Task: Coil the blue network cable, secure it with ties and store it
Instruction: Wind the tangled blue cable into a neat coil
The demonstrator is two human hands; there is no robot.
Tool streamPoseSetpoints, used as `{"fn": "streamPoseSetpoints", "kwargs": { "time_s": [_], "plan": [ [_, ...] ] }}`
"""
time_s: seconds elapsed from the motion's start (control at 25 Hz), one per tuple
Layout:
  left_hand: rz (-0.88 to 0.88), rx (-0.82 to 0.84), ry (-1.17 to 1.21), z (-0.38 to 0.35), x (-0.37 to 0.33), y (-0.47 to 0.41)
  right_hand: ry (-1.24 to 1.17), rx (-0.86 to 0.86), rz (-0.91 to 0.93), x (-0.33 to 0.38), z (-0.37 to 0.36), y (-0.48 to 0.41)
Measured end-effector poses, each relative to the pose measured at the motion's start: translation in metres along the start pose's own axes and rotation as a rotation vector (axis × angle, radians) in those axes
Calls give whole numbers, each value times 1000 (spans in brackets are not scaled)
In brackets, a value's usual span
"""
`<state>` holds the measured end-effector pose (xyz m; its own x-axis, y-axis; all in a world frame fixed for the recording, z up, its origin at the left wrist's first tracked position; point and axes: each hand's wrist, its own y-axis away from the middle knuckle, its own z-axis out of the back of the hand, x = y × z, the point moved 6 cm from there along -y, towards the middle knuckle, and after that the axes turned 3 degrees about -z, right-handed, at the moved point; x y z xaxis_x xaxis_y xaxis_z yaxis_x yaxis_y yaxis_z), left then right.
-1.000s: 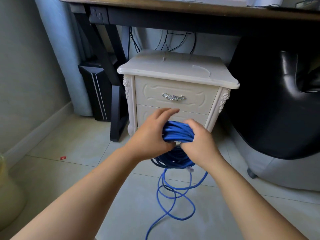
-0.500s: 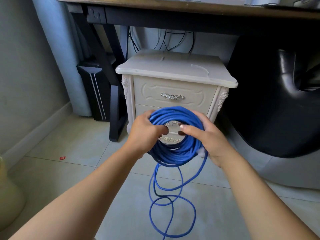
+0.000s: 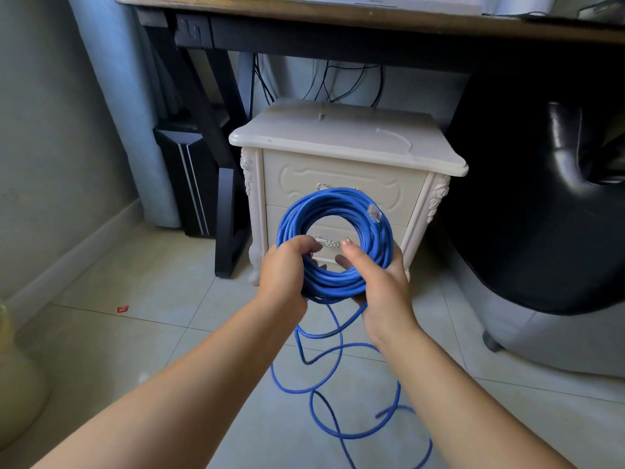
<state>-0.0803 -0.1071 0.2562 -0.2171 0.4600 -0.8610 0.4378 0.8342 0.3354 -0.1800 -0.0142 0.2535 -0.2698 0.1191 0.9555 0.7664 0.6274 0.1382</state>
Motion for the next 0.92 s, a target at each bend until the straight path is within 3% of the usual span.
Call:
{"fn": "streamPoseSetpoints", "kwargs": {
  "time_s": [0.16, 0.36, 0.48, 0.6, 0.72, 0.84, 0.92],
  "plan": [
    [0, 162, -93, -6, 5, 3, -68, -86, -193, -4, 15, -8],
    [-29, 293, -444, -5, 1, -3, 5, -157, -93, 13, 26, -11],
    [-256, 381, -556, -10, -20, -4, 400, -117, 105, 30, 28, -11],
    [-556, 525, -900, -13, -34, 2, 878, -19, 246, 38, 19, -7],
    [-667, 682, -1157, -18, -24, 11, 1203, 93, 328, 36, 6, 1],
    [-769, 609, -1325, -21, -11, 13, 1318, 244, 427, 28, -11, 10],
    [-742, 494, -1337, -20, -10, 11, 1300, 229, 428, 27, -13, 12]
  ]
}}
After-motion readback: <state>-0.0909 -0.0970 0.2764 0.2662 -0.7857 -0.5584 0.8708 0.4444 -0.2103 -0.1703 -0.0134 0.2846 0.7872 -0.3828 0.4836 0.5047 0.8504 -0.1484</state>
